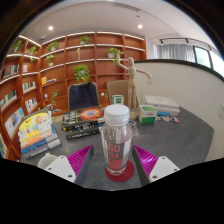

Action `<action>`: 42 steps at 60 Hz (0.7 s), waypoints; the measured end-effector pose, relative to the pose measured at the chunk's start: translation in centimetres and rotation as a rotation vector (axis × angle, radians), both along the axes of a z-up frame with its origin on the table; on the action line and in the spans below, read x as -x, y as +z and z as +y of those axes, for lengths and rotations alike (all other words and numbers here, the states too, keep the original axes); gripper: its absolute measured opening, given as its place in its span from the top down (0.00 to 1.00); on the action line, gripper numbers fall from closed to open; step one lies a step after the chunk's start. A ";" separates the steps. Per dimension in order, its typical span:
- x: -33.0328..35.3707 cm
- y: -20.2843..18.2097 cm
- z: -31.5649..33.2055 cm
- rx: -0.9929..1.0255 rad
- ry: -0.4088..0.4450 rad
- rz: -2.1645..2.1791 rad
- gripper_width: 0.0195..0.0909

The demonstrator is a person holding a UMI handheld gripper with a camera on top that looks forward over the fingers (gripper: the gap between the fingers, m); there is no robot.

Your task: Pour water

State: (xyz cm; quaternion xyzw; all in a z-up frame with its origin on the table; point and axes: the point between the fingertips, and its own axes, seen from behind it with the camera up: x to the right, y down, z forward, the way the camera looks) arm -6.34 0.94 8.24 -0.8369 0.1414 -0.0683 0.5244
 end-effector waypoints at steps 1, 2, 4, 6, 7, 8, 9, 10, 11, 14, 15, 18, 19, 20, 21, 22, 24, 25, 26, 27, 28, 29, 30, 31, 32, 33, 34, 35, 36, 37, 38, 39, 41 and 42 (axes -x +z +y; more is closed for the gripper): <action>0.2 0.2 -0.4 0.003 0.001 0.014 0.12; 0.5 0.6 -0.7 0.004 0.004 0.025 0.12; 1.2 1.3 -1.5 0.009 0.015 0.049 0.13; 1.8 2.0 -2.1 0.020 0.028 0.071 0.12; 2.2 2.5 -2.6 0.026 0.036 0.078 0.12; 2.6 2.9 -3.1 0.033 0.046 0.083 0.12; 3.0 3.3 -3.5 0.042 0.058 0.089 0.12; 3.4 3.7 -3.9 0.052 0.070 0.094 0.12; 3.7 4.1 -4.4 0.059 0.082 0.094 0.12; 4.2 5.4 -5.3 0.074 0.105 0.086 0.12; 4.6 5.8 -5.6 0.079 0.113 0.081 0.12; 5.5 7.2 -6.4 0.087 0.148 0.064 0.12; 5.9 7.6 -6.6 0.087 0.160 0.058 0.12; 6.3 8.0 -6.8 0.089 0.174 0.055 0.12; 6.6 8.4 -7.0 0.091 0.188 0.054 0.12; 6.9 8.7 -7.1 0.093 0.202 0.052 0.12; 7.9 9.3 -7.6 0.098 0.226 0.051 0.12; 8.3 9.6 -7.8 0.100 0.239 0.052 0.12; 8.7 9.8 -8.0 0.103 0.252 0.053 0.12; 9.0 10.0 -8.3 0.105 0.262 0.055 0.12; 9.3 10.2 -8.5 0.108 0.269 0.058 0.12; 9.5 10.4 -8.7 0.110 0.274 0.061 0.12; 9.6 10.4 -8.8 0.111 0.281 0.065 0.12; 9.8 10.7 -9.1 0.112 0.283 0.067 0.12; 10.0 10.9 -9.4 0.115 0.285 0.068 0.12; 10.1 10.9 -9.6 0.119 0.286 0.070 0.12; 10.2 11.0 -9.8 0.123 0.287 0.071 0.12; 10.3 11.0 -10.1 0.129 0.288 0.067 0.12; 10.3 11.0 -10.3 0.135 0.289 0.059 0.12; 10.2 11.0 -10.5 0.139 0.290 0.055 0.12; 10.3 11.0 -10.7 0.141 0.289 0.052 0.12; 10.4 11.1 -10.8 0.140 0.288 0.052 0.12; 10.7 11.2 -11.1 0.136 0.288 0.055 0.12; 10.8 11.1 -11.2 0.136 0.290 0.057 0.12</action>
